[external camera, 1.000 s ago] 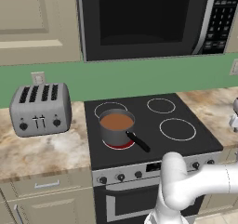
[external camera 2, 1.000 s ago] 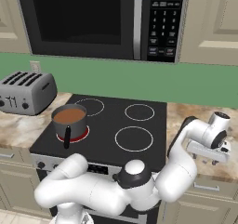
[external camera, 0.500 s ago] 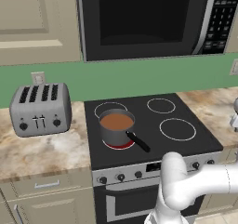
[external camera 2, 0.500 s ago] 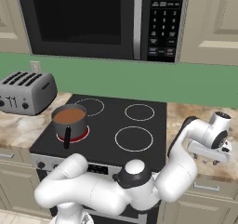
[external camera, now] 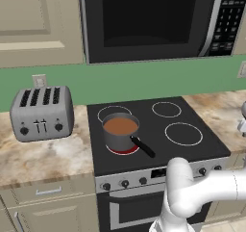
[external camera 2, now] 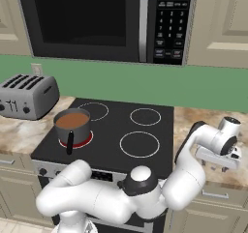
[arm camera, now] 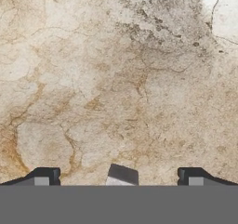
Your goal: Pick up the sugar cube(s) and place them in the saucepan with hot chocolate.
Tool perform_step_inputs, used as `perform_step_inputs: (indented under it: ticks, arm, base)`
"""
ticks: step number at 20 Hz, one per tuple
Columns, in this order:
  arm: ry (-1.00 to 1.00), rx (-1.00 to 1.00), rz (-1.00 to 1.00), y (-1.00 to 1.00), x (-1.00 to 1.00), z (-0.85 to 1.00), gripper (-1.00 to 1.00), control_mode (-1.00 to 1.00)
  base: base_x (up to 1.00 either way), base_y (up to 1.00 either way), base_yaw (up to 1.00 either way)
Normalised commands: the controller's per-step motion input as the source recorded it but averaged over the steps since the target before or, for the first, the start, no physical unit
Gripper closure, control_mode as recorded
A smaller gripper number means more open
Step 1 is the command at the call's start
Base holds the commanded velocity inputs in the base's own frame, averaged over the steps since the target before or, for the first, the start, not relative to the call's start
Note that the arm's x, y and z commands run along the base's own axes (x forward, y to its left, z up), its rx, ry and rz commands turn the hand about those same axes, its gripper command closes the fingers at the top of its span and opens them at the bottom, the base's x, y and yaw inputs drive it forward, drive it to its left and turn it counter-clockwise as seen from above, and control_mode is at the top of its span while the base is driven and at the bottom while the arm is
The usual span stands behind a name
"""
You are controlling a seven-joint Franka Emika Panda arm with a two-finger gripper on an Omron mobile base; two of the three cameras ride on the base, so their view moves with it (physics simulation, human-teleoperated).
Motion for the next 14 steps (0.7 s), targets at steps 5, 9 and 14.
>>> perform_step_inputs:
  ticks: [5,9,14]
  arm:
    - [0.0,0.0,0.0,0.0,0.0,-0.29,-1.0,-1.0]
    - [0.0,0.0,0.0,0.0,-0.01,-0.13,-1.0,-1.0]
    - [0.0,0.0,0.0,0.0,-0.04,-0.09,-1.0,-1.0]
  base:
    - [0.0,0.0,0.0]
    - [0.0,0.0,0.0]
    - [0.0,0.0,0.0]
